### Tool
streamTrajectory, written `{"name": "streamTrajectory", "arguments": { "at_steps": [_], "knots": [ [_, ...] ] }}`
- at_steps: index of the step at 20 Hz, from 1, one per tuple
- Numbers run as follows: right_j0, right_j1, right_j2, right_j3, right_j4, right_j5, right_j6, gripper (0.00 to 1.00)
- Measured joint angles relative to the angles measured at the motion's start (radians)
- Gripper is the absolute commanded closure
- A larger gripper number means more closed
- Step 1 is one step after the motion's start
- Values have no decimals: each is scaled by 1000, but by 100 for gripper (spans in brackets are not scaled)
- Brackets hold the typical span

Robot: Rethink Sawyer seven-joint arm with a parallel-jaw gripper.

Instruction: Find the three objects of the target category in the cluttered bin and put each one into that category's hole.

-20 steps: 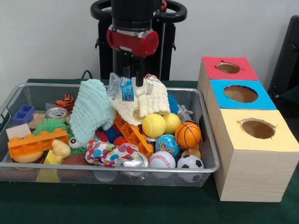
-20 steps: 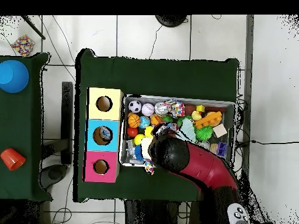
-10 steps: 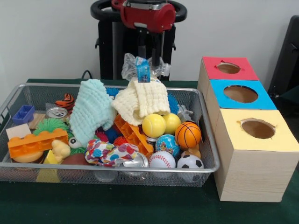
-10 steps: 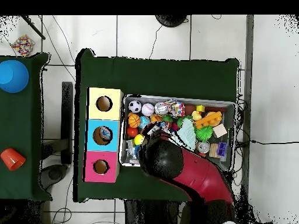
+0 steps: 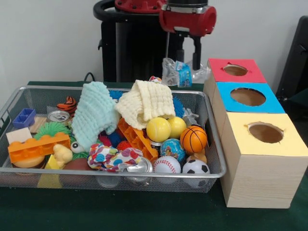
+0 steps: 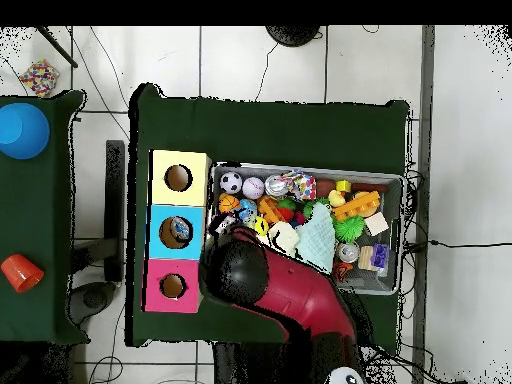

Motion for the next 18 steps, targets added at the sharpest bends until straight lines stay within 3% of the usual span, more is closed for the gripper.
{"name": "streamTrajectory", "arguments": {
  "at_steps": [11, 18],
  "knots": [
    [105, 61, -12, 1, 118, -25, 13, 100],
    [125, 78, 6, 27, 193, -121, 53, 100]
  ]
}}
